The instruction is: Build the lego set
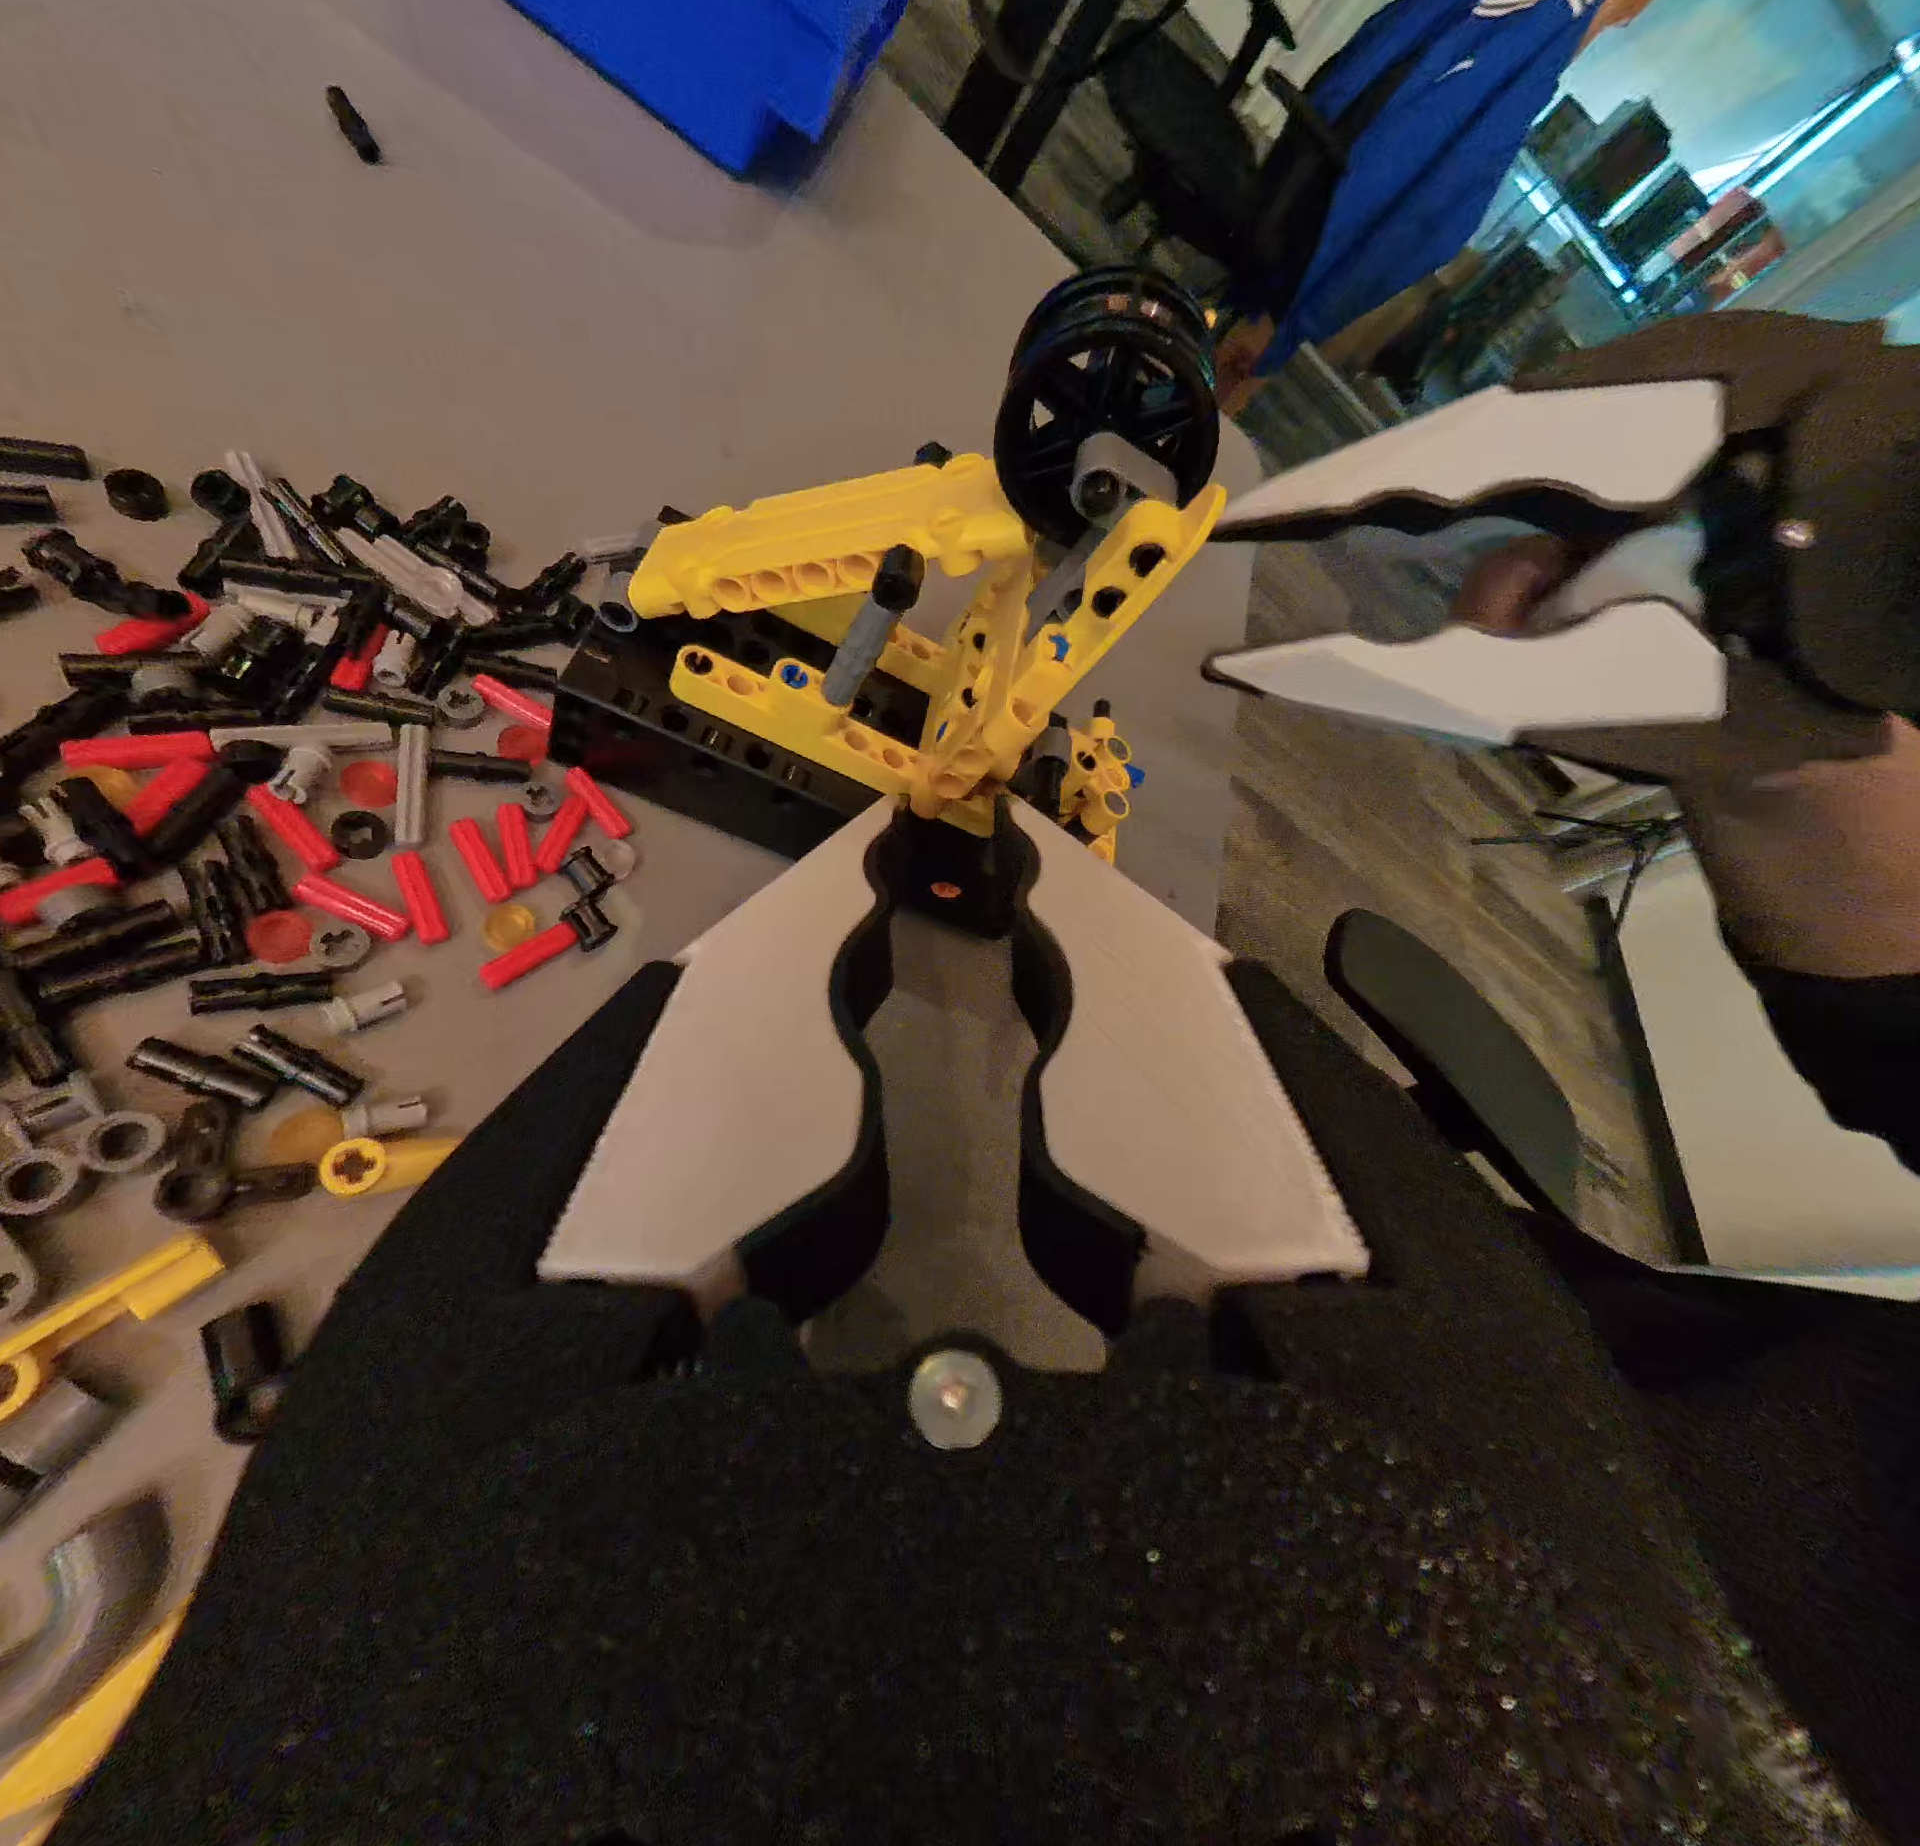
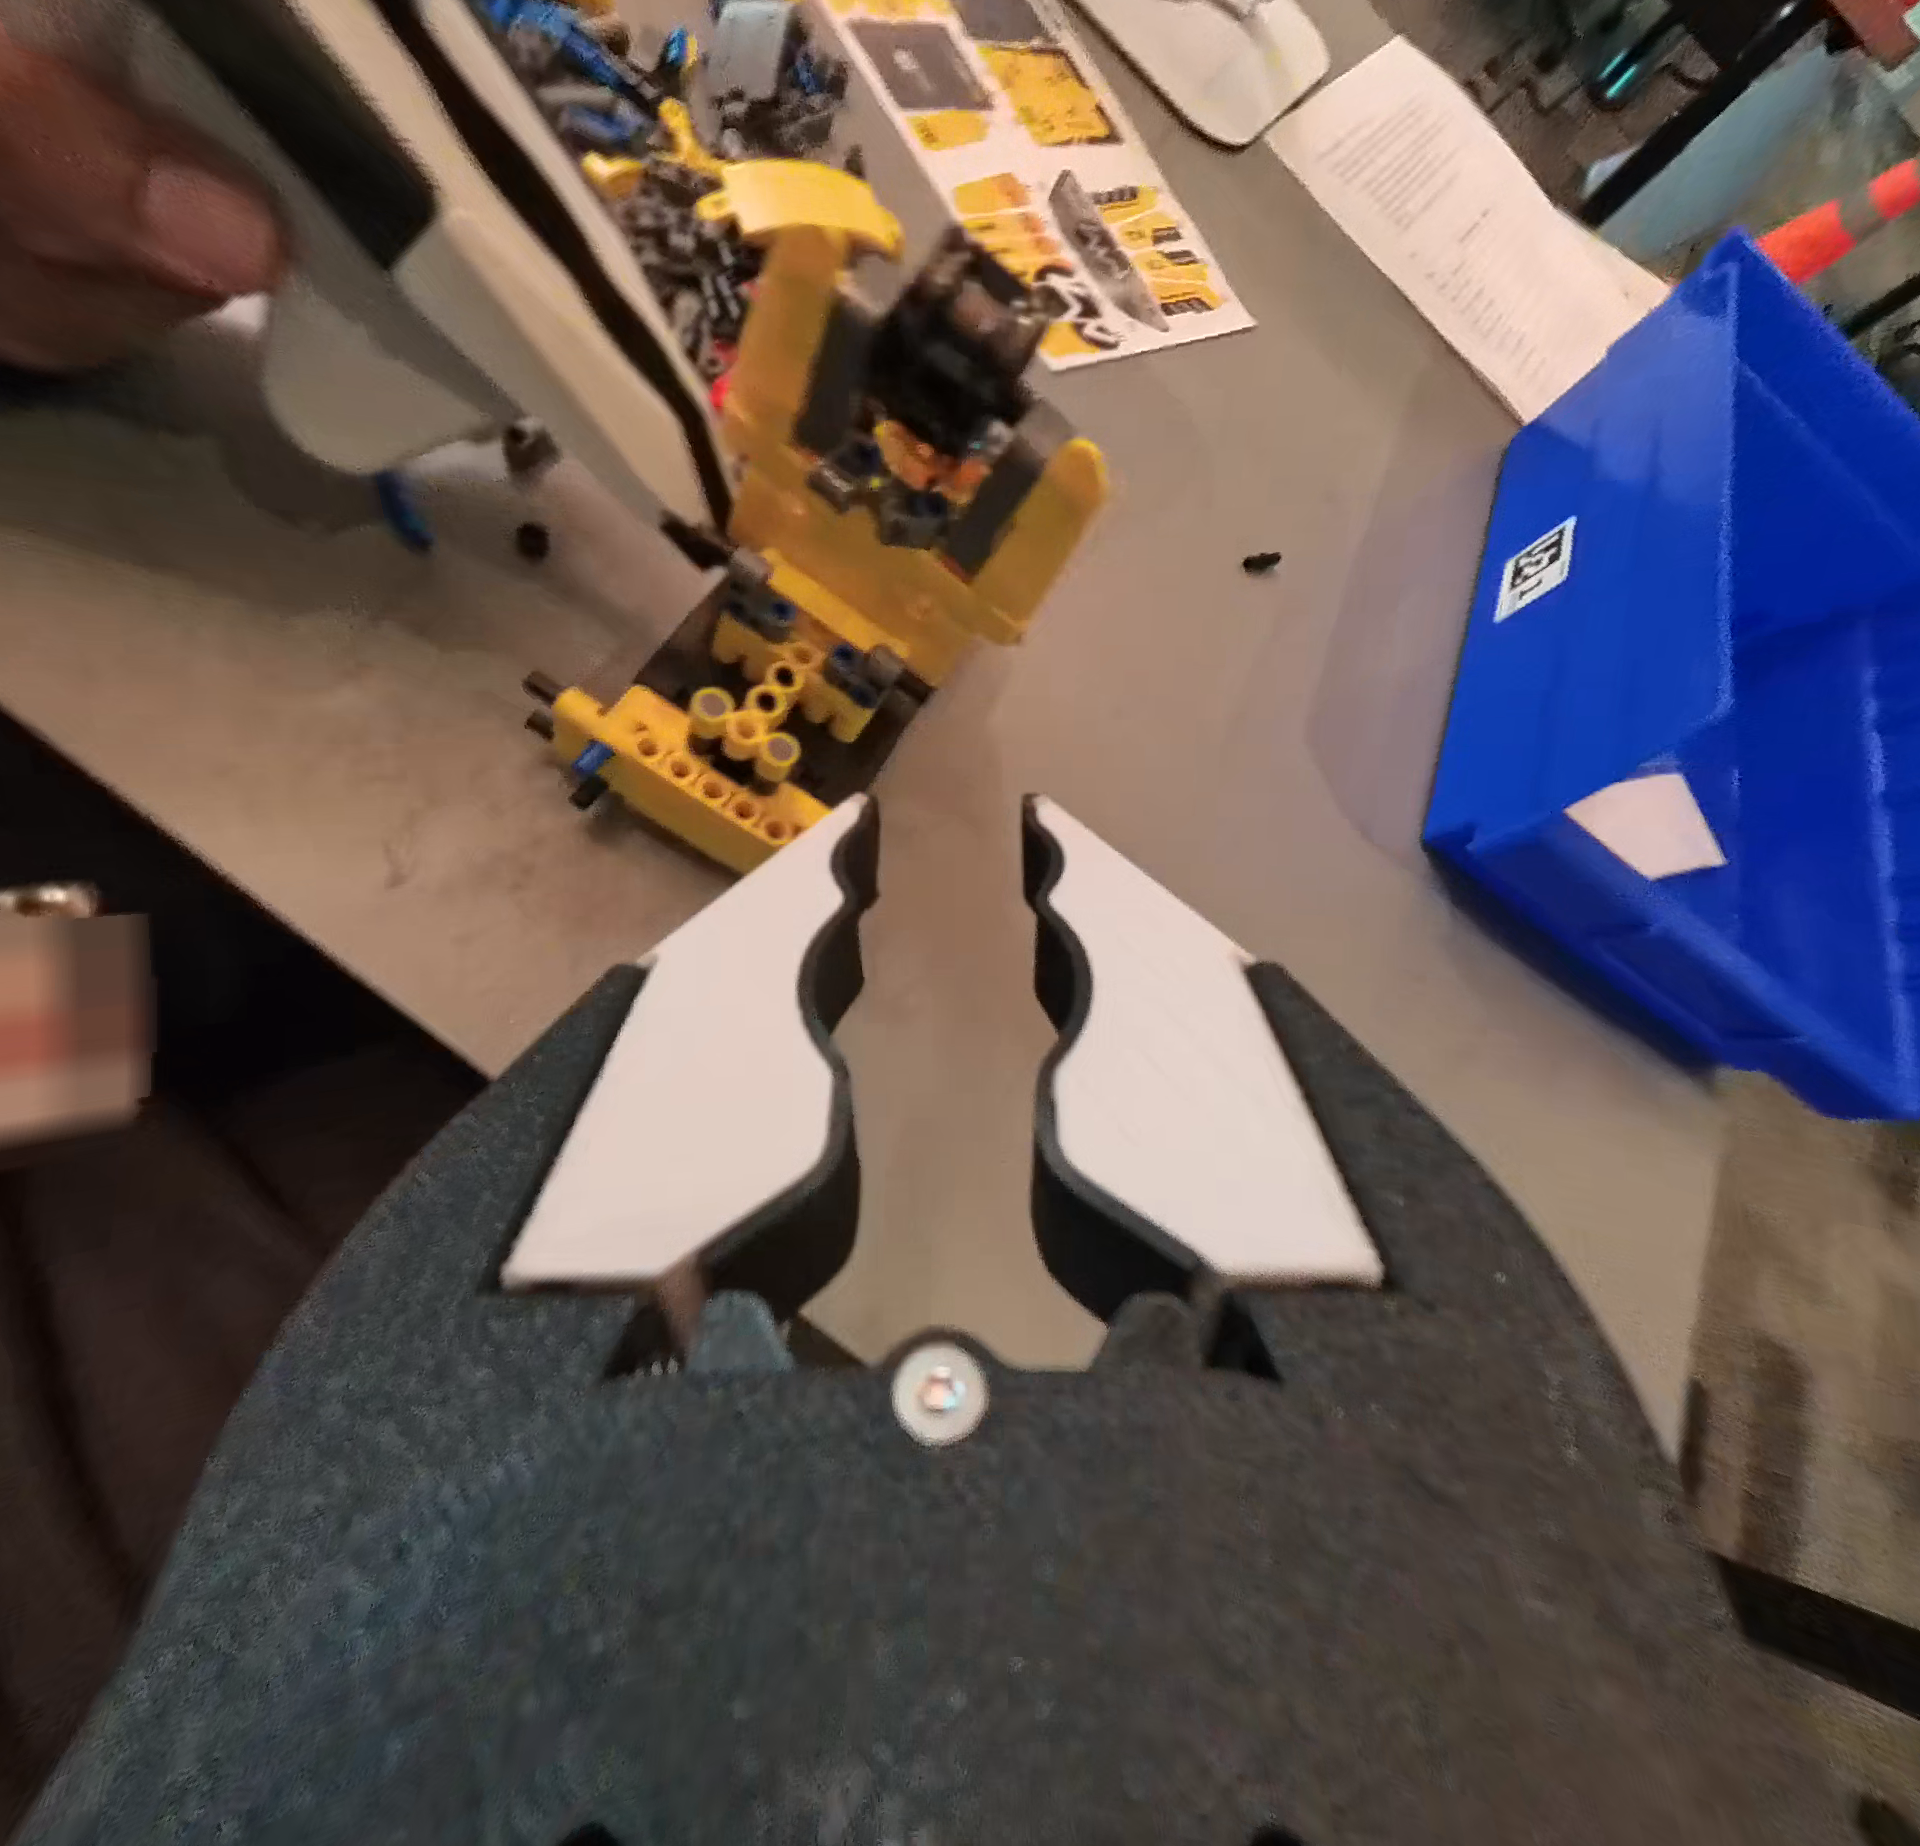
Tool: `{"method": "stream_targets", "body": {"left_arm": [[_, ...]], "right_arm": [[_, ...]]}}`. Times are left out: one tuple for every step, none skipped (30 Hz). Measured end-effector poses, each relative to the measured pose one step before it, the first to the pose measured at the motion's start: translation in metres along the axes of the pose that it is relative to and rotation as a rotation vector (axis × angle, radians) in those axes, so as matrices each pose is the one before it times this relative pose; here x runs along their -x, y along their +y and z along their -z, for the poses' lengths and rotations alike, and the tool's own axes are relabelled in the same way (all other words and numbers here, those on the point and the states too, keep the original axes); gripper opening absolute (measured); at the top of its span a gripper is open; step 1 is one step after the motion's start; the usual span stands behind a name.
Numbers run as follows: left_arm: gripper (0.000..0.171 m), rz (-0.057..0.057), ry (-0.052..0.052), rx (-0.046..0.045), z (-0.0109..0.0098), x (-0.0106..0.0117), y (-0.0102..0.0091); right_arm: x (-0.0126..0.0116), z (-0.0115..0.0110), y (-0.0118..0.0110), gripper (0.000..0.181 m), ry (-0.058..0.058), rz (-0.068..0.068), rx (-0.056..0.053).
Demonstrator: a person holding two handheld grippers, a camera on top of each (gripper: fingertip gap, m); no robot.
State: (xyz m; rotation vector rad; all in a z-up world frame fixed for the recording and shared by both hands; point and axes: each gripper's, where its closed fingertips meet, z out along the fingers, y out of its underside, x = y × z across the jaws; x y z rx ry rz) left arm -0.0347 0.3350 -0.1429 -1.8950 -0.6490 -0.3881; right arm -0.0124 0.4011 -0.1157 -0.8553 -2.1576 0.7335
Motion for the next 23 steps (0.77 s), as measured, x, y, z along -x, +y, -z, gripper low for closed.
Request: {"method": "stream_targets", "body": {"left_arm": [[0.016,-0.0106,0.006,0.00068,0.0022,0.00007,-0.00062],[0.016,-0.0172,0.0071,-0.0022,0.00226,-0.0006,-0.00099],[0.016,-0.0196,0.0052,-0.00547,0.00254,-0.00058,-0.00172],[0.016,-0.0163,0.0034,-0.01346,0.0026,-0.00045,-0.0029],[0.016,-0.0151,0.0015,-0.01897,0.00255,-0.00012,-0.00355],[0.016,-0.0154,-0.0036,-0.02458,0.00265,0.00068,-0.004],[0.017,-0.0143,-0.0083,-0.02737,0.00257,0.00158,-0.00403],[0.017,-0.0176,-0.0072,-0.02035,0.00207,0.00122,-0.00267],[0.017,-0.0205,-0.0217,-0.02244,0.00182,0.00308,-0.00293],[0.017,-0.0262,-0.036,-0.02316,0.00224,0.00486,-0.00307],[0.017,-0.0339,-0.0171,-0.01759,0.00199,0.00186,-0.00217],[0.017,-0.0282,-0.0012,-0.01038,0.00166,-0.00035,-0.00133],[0.017,-0.0174,-0.0045,-0.01129,0.00125,0.00062,-0.00154],[0.017,-0.0069,-0.01,-0.01481,0.00096,0.00164,-0.00209],[0.018,-0.0017,-0.0052,-0.01147,0.00058,0.00097,-0.00181],[0.018,-0.0021,-0.0041,-0.00839,0.00029,0.00074,-0.00138],[0.018,-0.0028,-0.0061,-0.00417,-0.00018,0.00066,-0.00054],[0.018,-0.0044,-0.003,0.0006,-0.00046,0.00022,0.00022],[0.018,-0.0032,0.0007,0.00291,-0.00086,-0.00023,0.00046],[0.018,0.0006,-0.0003,0.00627,-0.00107,0.00001,0.00102],[0.018,0.0011,-0.0029,0.00728,-0.0009,0.00042,0.00104],[0.019,0.0003,0.0009,0.00455,-0.00055,-0.00005,0.00058],[0.019,0.0001,0.0035,0.00141,-0.00023,-0.00047,0.0002]], "right_arm": [[-0.00507,-0.00416,0.00054,0.026,0.0015,-0.0315,-0.0234],[-0.00546,-0.00442,-0.00088,0.026,0.0061,-0.0249,-0.027],[-0.00652,-0.00457,-0.0021,0.026,0.0116,-0.018,-0.0321],[-0.00854,-0.00459,-0.00286,0.026,0.0228,-0.0123,-0.0382],[-0.01079,-0.00459,-0.00311,0.026,0.0335,-0.015,-0.0436],[-0.01212,-0.00432,-0.00305,0.026,0.0365,-0.0287,-0.0465],[-0.01091,-0.00425,-0.00284,0.026,0.0269,-0.0452,-0.0491],[-0.00681,-0.00418,-0.00287,0.025,-0.0008,-0.0569,-0.0513],[-0.00205,-0.00371,-0.00243,0.024,-0.0314,-0.0632,-0.0512],[-0.00036,-0.003,-0.00175,0.023,-0.0414,-0.0683,-0.0478],[-0.00016,-0.00218,-0.00064,0.023,-0.0383,-0.0697,-0.0408],[0.00028,-0.00119,0.00096,0.023,-0.0381,-0.0646,-0.031],[0.00119,0.00032,0.00065,0.023,-0.0418,-0.0533,-0.018],[0.00245,0.00216,-0.00192,0.023,-0.0493,-0.0407,-0.0188],[0.00255,0.0037,-0.00396,0.023,-0.0465,-0.0339,-0.032],[0.00014,0.00454,-0.0052,0.023,-0.0307,-0.0359,-0.0401],[-0.00052,0.00448,-0.00474,0.023,-0.0266,-0.0399,-0.0373],[0.001,0.00347,-0.00396,0.023,-0.036,-0.0384,-0.0298],[0.0013,0.00215,-0.00241,0.023,-0.0339,-0.0324,-0.018],[0.001,0.00042,-0.00025,0.023,-0.0231,-0.0225,-0.0021],[0.00121,-0.00087,0.00142,0.023,-0.0168,-0.012,0.0103],[0.00158,-0.00158,0.00224,0.023,-0.0134,-0.003,0.0156],[0.00169,-0.0016,0.00214,0.023,-0.0087,0.0049,0.0154]]}}
